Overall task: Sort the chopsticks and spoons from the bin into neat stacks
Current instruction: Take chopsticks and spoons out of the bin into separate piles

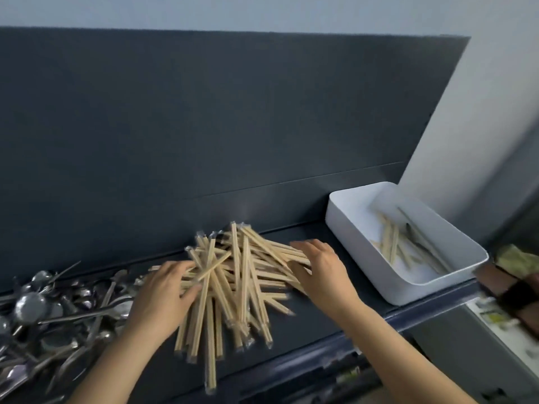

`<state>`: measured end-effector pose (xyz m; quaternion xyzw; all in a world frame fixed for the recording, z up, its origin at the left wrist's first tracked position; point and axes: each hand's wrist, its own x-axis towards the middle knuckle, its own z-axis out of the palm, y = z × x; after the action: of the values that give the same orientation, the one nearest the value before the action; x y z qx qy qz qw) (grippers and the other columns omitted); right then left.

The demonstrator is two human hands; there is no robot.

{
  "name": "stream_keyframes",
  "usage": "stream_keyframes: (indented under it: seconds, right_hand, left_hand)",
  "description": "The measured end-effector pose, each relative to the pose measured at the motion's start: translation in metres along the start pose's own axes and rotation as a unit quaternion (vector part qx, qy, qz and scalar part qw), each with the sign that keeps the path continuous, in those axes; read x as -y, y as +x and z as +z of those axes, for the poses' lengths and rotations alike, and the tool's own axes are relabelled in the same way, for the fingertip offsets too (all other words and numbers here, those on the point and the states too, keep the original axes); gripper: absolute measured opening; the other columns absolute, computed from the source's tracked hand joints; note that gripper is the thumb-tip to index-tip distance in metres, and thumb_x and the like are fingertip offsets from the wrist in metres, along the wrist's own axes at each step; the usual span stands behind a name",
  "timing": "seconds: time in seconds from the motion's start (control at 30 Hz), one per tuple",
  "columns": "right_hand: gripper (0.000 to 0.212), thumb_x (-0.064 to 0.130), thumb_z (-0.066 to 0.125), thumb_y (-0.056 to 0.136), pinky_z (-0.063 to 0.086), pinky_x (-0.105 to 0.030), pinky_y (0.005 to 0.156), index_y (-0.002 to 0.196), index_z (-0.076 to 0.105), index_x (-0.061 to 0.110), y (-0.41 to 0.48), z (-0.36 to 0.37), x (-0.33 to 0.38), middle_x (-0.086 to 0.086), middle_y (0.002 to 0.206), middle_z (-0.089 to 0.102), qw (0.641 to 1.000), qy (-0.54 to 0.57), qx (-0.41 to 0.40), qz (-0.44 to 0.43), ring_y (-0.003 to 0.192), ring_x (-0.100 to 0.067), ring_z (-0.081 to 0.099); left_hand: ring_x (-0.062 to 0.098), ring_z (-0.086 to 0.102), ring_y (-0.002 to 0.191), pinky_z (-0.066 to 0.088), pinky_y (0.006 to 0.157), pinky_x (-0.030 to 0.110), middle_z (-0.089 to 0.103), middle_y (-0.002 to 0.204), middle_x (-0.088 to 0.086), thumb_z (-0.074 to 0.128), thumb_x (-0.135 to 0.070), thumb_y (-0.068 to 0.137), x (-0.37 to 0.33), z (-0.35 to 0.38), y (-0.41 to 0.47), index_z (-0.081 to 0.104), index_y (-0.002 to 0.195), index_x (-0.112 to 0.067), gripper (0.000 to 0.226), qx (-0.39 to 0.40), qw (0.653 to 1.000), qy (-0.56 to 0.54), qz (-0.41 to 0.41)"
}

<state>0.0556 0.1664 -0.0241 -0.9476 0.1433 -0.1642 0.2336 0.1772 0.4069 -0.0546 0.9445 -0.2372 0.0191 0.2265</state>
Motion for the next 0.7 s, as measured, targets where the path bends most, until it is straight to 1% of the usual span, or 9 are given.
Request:
stream_keyframes:
  seconds: [0.07, 0.13, 0.23, 0.3, 0.37, 0.47, 0.6, 0.7]
  right_hand:
    - [0.041, 0.028, 0.055, 0.093, 0.037, -0.023, 0.093, 0.132, 0.051, 0.019, -0.008, -0.025, -0.036, 0.003, 0.127, 0.055, 1.000, 0.005, -0.012, 0.013, 0.120, -0.017, 0.046]
    - [0.041, 0.029, 0.055, 0.093, 0.036, -0.023, 0.095, 0.133, 0.050, 0.019, -0.016, -0.047, -0.065, 0.002, 0.129, 0.054, 0.999, 0.007, -0.014, 0.032, 0.121, -0.017, 0.045]
    - [0.041, 0.030, 0.056, 0.093, 0.035, -0.024, 0.097, 0.132, 0.051, 0.018, -0.024, -0.075, -0.102, 0.001, 0.130, 0.053, 0.999, 0.001, -0.021, 0.047, 0.122, -0.019, 0.044]
    - [0.040, 0.030, 0.055, 0.093, 0.033, -0.021, 0.096, 0.132, 0.051, 0.019, -0.027, -0.090, -0.124, 0.003, 0.131, 0.052, 0.998, 0.002, -0.030, 0.058, 0.122, -0.018, 0.045]
    - [0.040, 0.031, 0.053, 0.094, 0.033, -0.021, 0.096, 0.133, 0.050, 0.022, -0.029, -0.101, -0.145, 0.006, 0.131, 0.051, 0.997, 0.003, -0.033, 0.077, 0.121, -0.016, 0.045]
    - [0.039, 0.032, 0.053, 0.095, 0.035, -0.025, 0.099, 0.133, 0.049, 0.024, -0.031, -0.112, -0.174, 0.008, 0.130, 0.051, 0.994, 0.002, -0.032, 0.104, 0.123, -0.015, 0.045]
    - [0.040, 0.033, 0.054, 0.094, 0.037, -0.026, 0.101, 0.133, 0.049, 0.025, -0.021, -0.128, -0.212, 0.007, 0.132, 0.051, 0.991, -0.015, -0.021, 0.132, 0.123, -0.014, 0.046]
    - [0.038, 0.032, 0.055, 0.093, 0.041, -0.028, 0.096, 0.130, 0.053, 0.023, 0.000, -0.141, -0.243, 0.005, 0.127, 0.054, 0.988, -0.042, -0.014, 0.149, 0.119, -0.018, 0.049]
  left_hand:
    - [0.024, 0.053, 0.114, 0.044, 0.092, 0.038, 0.057, 0.125, 0.000, 0.065, -0.028, 0.086, -0.042, 0.013, -0.001, 0.057, 0.125, -0.019, 0.041, -0.010, 1.000, -0.015, 0.010]
    - [0.021, 0.052, 0.116, 0.043, 0.095, 0.037, 0.056, 0.127, -0.002, 0.063, -0.029, 0.088, -0.083, 0.026, -0.001, 0.056, 0.125, -0.020, 0.039, -0.014, 0.999, -0.030, 0.032]
    - [0.018, 0.049, 0.119, 0.040, 0.099, 0.033, 0.054, 0.128, -0.004, 0.060, -0.031, 0.089, -0.138, 0.046, 0.002, 0.055, 0.126, -0.021, 0.038, -0.010, 0.997, -0.044, 0.063]
    - [0.014, 0.049, 0.119, 0.039, 0.098, 0.030, 0.053, 0.128, -0.007, 0.058, -0.033, 0.090, -0.167, 0.059, 0.008, 0.054, 0.127, -0.022, 0.038, -0.003, 0.995, -0.051, 0.083]
    - [0.013, 0.050, 0.117, 0.041, 0.097, 0.029, 0.054, 0.125, -0.009, 0.059, -0.034, 0.090, -0.193, 0.071, 0.015, 0.055, 0.125, -0.023, 0.037, 0.009, 0.993, -0.057, 0.104]
    - [0.015, 0.051, 0.114, 0.041, 0.095, 0.029, 0.056, 0.120, -0.007, 0.061, -0.030, 0.088, -0.226, 0.091, 0.028, 0.058, 0.123, -0.021, 0.036, 0.012, 0.988, -0.066, 0.138]
    - [0.014, 0.049, 0.115, 0.040, 0.094, 0.027, 0.054, 0.120, -0.009, 0.059, -0.032, 0.090, -0.267, 0.118, 0.056, 0.056, 0.125, -0.022, 0.037, 0.024, 0.982, -0.085, 0.168]
    - [0.010, 0.045, 0.117, 0.039, 0.095, 0.025, 0.051, 0.124, -0.012, 0.055, -0.035, 0.092, -0.294, 0.140, 0.084, 0.052, 0.129, -0.024, 0.038, 0.042, 0.978, -0.101, 0.179]
